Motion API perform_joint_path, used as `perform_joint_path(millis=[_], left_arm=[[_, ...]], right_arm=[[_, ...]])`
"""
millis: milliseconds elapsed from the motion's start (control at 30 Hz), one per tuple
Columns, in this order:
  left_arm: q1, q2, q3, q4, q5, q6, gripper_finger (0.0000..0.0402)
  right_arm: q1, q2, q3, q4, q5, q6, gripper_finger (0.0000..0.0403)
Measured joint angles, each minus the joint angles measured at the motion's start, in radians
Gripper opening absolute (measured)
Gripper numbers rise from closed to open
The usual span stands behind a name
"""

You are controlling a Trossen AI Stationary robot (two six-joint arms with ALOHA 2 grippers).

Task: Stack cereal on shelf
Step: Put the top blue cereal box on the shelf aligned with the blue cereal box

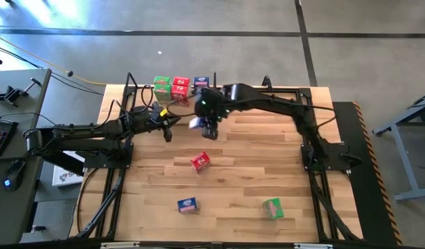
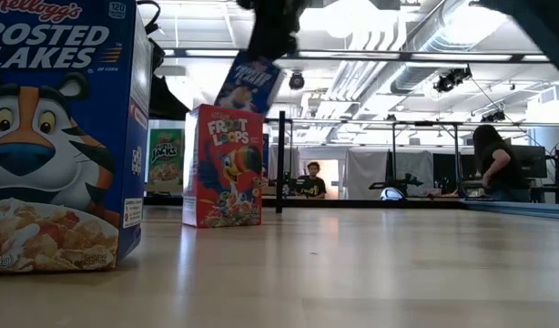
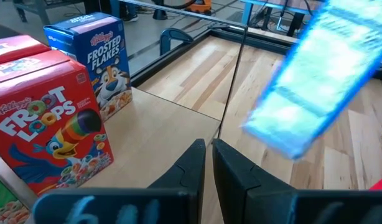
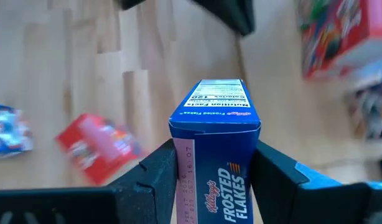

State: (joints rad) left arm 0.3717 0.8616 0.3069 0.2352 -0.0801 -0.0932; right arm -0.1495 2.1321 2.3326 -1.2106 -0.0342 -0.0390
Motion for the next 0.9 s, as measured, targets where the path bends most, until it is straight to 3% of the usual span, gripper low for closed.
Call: perform_joint_path(millis=[167, 600, 900], left_arm=[[0.000, 0.000, 0.000, 0.001, 0.033, 0.000, 0.0021], [0.000, 0.000, 0.000, 0.001, 0.044, 0.000, 0.0021], [0.000, 0.000, 0.000, 0.002, 0.048, -0.002, 0.0021]], right_arm=[[-0.057, 0.054, -0.043, 0.106, 0.000, -0.146, 0.0154], [-0.087, 0.110, -0.057, 0.171, 0.104, -0.186, 0.0155], [-0.093, 0.112, -0.056, 0.181, 0.142, -0.161, 0.0195]])
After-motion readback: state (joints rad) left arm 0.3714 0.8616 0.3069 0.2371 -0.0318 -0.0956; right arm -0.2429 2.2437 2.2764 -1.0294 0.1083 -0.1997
